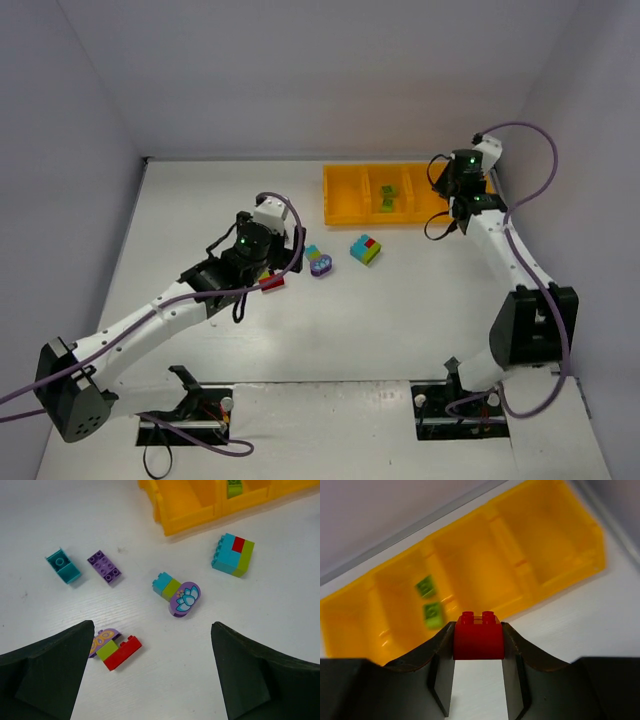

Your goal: Sort the legos into containers by color

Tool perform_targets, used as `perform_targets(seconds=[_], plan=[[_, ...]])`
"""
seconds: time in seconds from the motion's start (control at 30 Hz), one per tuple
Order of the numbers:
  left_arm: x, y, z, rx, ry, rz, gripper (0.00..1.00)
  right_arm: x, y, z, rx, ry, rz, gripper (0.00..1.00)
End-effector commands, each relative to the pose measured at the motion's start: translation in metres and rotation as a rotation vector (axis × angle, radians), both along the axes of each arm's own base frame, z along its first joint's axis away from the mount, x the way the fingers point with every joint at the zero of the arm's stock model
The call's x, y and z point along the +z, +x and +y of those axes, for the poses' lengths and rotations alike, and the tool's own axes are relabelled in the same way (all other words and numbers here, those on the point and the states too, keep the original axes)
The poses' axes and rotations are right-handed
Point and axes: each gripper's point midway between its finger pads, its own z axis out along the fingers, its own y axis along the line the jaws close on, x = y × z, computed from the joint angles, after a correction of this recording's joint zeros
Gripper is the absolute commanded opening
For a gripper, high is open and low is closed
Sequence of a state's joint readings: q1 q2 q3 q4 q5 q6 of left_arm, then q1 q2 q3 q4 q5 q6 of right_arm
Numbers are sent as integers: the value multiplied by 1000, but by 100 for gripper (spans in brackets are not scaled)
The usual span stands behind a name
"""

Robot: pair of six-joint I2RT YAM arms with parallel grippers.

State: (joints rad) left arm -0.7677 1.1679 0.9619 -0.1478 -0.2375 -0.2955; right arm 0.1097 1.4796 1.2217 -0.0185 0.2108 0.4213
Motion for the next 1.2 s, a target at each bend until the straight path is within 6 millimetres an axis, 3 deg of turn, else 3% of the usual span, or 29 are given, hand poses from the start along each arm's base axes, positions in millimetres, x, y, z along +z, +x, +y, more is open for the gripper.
perform_targets(seconds=[0.0, 0.07, 0.1, 0.13, 0.33, 0.5, 0.63, 0.67, 0.73, 0.77, 0.97, 1.03, 1.07, 1.13, 1.17], plan=[[14, 0, 27, 156, -76, -7, 94, 12, 29, -75, -265, -109, -72, 0], [8, -1, 38, 190, -69, 17, 94, 8, 37, -100, -316, -128, -62, 0], [5, -2, 40, 206, -78, 29, 94, 15, 44, -107, -339, -136, -82, 0], [5, 1, 47, 234, -82, 36, 94, 3, 50, -116, -356, -147, -58, 0], [-12, 5, 66, 298, -101, 141, 94, -21, 82, -145, -428, -176, -28, 2], [-25, 18, 85, 373, -113, 220, 94, -46, 107, -149, -400, -203, 15, 26], [-34, 34, 88, 401, -122, 271, 94, -44, 117, -146, -370, -204, 9, 46], [-34, 37, 87, 399, -127, 279, 94, -43, 117, -146, -365, -204, 7, 55], [-29, 48, 87, 417, -142, 278, 94, -41, 117, -147, -360, -209, 7, 62], [-36, 53, 87, 429, -132, 304, 94, -42, 116, -145, -350, -209, 10, 68], [-43, 88, 85, 497, -154, 344, 94, -4, 100, -128, -277, -174, -50, 75], [-54, 99, 87, 521, -135, 369, 94, 9, 95, -113, -222, -141, -78, 75], [-46, 108, 85, 532, -151, 358, 94, 28, 87, -106, -209, -126, -110, 75], [-61, 119, 88, 562, -120, 393, 93, 30, 76, -84, -162, -86, -118, 75], [-54, 129, 86, 573, -136, 382, 93, 48, 65, -76, -153, -70, -155, 75]])
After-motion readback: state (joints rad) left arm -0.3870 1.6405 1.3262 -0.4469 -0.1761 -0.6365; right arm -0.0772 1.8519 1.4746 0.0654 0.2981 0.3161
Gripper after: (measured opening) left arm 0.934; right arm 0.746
